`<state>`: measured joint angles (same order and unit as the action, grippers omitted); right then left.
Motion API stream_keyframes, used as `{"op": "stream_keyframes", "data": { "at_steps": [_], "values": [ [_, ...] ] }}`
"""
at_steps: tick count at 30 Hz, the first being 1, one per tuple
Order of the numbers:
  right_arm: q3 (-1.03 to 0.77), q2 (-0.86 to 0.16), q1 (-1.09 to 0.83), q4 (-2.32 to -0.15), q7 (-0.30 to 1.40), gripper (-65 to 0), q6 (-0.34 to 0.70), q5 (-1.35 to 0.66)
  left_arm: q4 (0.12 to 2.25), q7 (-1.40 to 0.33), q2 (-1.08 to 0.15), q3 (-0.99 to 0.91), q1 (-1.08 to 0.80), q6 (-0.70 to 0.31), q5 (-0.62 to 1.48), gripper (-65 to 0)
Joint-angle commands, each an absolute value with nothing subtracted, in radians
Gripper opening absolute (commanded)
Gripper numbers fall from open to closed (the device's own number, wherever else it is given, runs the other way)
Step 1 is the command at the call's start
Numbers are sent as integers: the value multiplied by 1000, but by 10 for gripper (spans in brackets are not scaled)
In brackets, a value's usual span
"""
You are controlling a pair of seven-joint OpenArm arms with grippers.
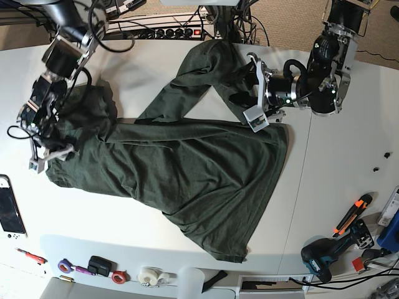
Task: Layout the t-shirt on the table in an organized manner, then fold the t-shirt properly
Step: 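Grasp the sleeve with the left gripper and pull it away from the body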
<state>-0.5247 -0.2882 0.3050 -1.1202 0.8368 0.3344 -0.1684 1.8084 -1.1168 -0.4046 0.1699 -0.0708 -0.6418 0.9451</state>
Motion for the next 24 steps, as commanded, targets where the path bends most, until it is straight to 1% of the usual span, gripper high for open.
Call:
{"op": "stream_keyframes", "data": {
  "at_steps": [1,4,6,10,14,17,21,24],
  "values": [
    [-521,-322,342,-1089,838,-346,329,-168,1825,-1104,-410,166,-74,-648,944,-320],
    [-514,-350,383,-988,828,-346,330,-168,1825,-1100,-410,166,-105,-649,919,-319],
    [-513,-353,396,-958,822,-346,333,-168,1825,-1100,-410,166,-123,-649,920,-319],
    [-511,-346,396,-955,822,-345,333,-168,1825,-1092,-410,167,-151,-657,906,-319],
    [-511,-346,396,-955,822,-346,333,-169,1824,-1014,-410,168,-174,-655,806,-319],
    [-511,-346,396,-955,823,-346,333,-179,1824,-974,-404,168,-181,-656,807,-319],
    [-511,-346,396,-955,827,-346,334,-187,1824,-971,-344,168,-181,-656,807,-315],
    [-511,-346,396,-955,827,-346,341,-187,1824,-971,-284,168,-181,-656,781,-268]
  ]
}}
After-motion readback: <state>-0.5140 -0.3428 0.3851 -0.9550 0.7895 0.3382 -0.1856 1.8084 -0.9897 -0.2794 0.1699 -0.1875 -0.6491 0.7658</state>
